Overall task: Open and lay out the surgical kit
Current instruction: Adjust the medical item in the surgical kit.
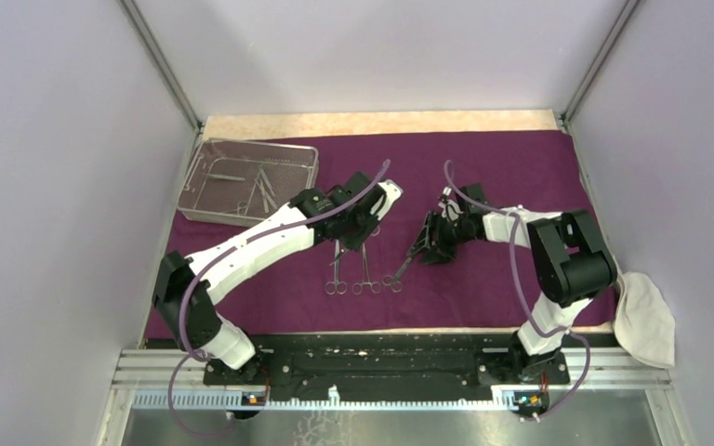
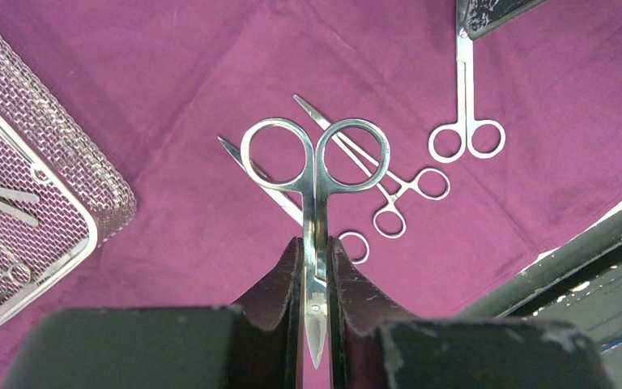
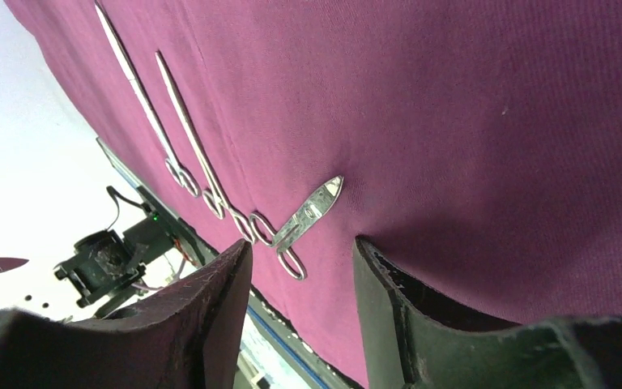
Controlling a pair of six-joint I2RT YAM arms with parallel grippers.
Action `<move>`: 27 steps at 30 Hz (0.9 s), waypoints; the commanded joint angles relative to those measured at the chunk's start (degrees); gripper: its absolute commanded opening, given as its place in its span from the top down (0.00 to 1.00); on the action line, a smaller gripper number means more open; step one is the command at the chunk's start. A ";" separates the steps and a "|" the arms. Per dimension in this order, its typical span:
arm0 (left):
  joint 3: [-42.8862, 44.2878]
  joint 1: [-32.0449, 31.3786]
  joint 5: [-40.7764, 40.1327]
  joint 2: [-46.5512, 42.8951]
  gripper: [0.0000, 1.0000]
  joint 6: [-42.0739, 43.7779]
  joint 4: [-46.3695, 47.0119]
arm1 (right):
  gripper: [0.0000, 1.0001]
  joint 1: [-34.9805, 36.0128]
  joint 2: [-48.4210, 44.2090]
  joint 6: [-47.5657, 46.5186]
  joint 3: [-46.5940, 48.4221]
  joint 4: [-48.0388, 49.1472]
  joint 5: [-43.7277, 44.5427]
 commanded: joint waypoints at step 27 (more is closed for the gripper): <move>0.28 0.25 -1.25 -3.48 1.00 -2.93 -1.16 | 0.43 3.87 -10.75 -4.73 13.14 -23.69 19.24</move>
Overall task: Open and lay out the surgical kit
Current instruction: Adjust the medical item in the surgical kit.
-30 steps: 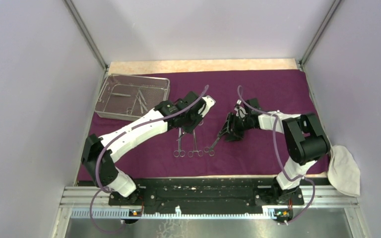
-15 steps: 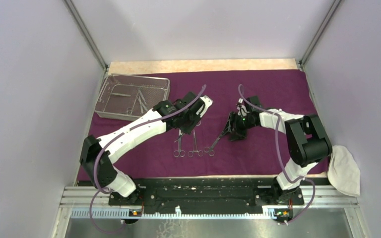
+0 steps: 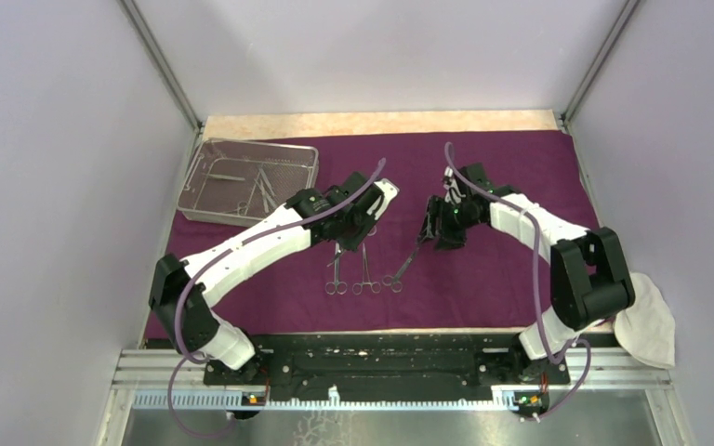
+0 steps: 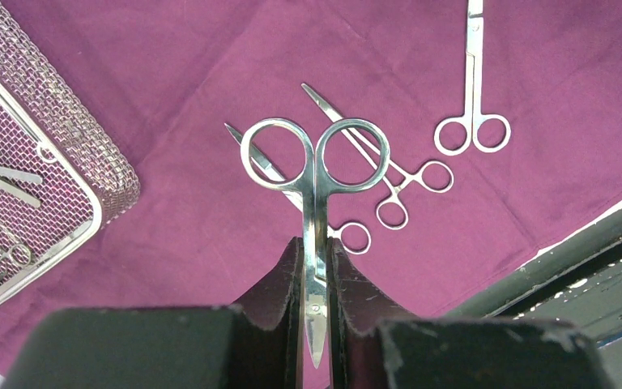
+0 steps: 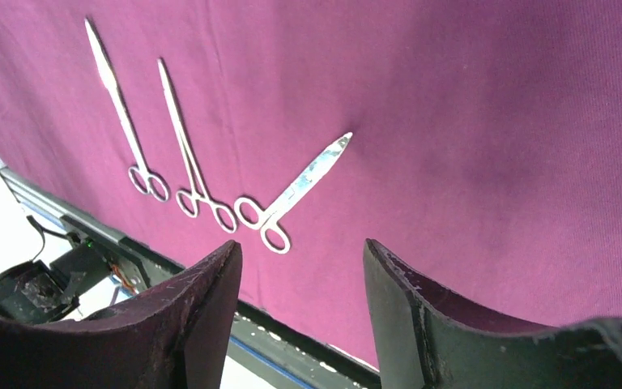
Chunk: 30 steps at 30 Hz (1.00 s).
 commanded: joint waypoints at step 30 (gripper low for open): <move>-0.64 1.37 1.13 -15.65 1.00 -2.65 0.26 | 0.78 19.03 19.66 42.78 18.53 -22.65 22.32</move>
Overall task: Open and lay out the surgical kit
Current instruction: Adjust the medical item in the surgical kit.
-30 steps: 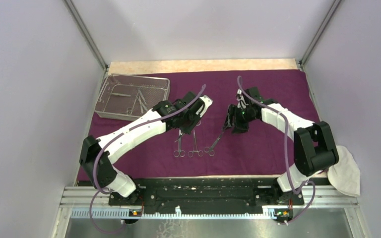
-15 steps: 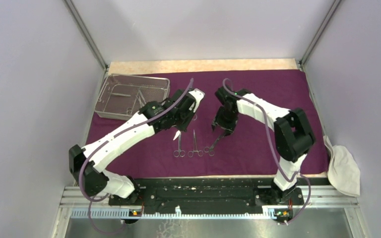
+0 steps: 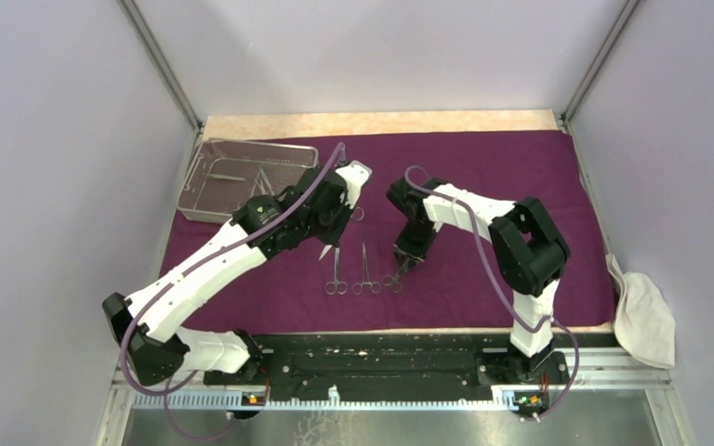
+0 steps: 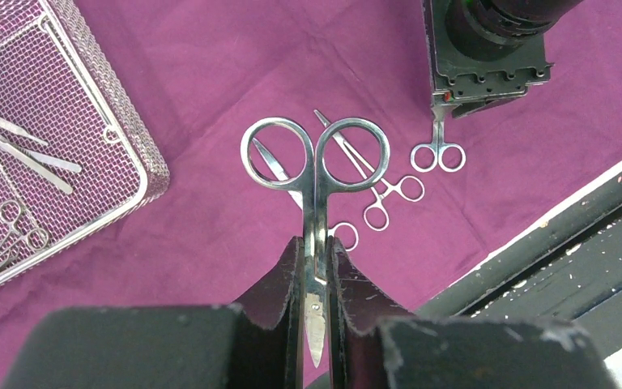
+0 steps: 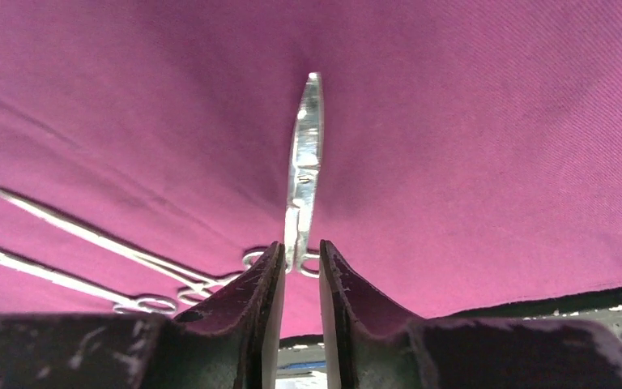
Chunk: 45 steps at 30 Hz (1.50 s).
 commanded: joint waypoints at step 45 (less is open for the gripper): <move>0.43 1.97 0.84 -2.87 1.00 4.68 0.64 | 0.80 -1.85 4.35 2.25 -1.97 2.92 0.77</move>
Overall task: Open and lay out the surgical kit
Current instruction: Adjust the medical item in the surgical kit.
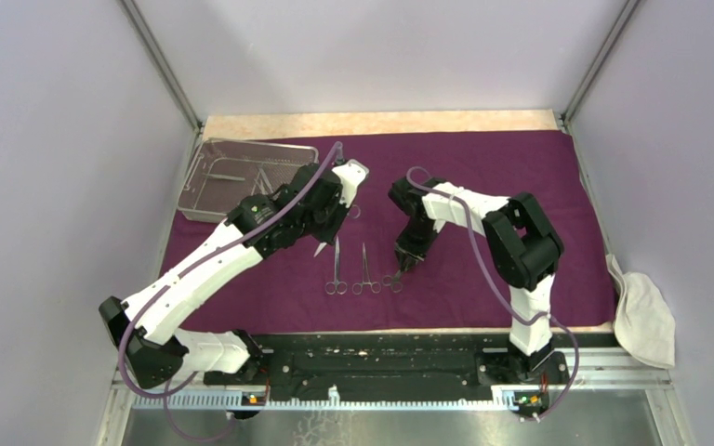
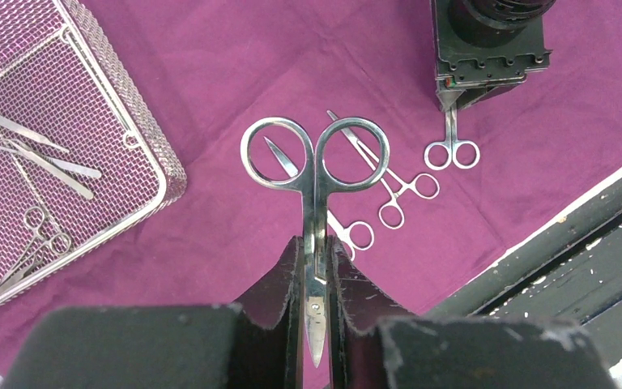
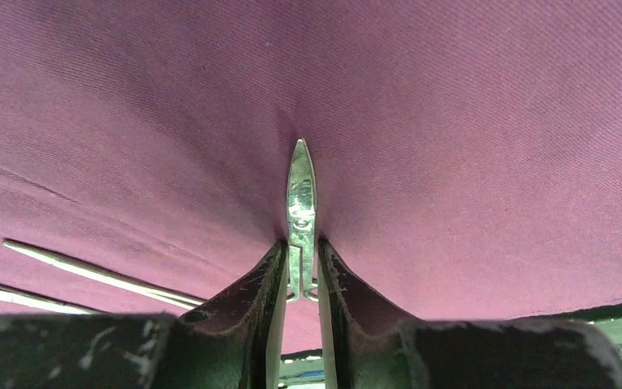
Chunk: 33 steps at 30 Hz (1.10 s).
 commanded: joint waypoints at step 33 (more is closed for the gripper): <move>0.19 2.12 0.47 -1.93 1.00 1.46 1.10 | 0.92 3.57 5.82 -16.83 11.78 -5.80 5.60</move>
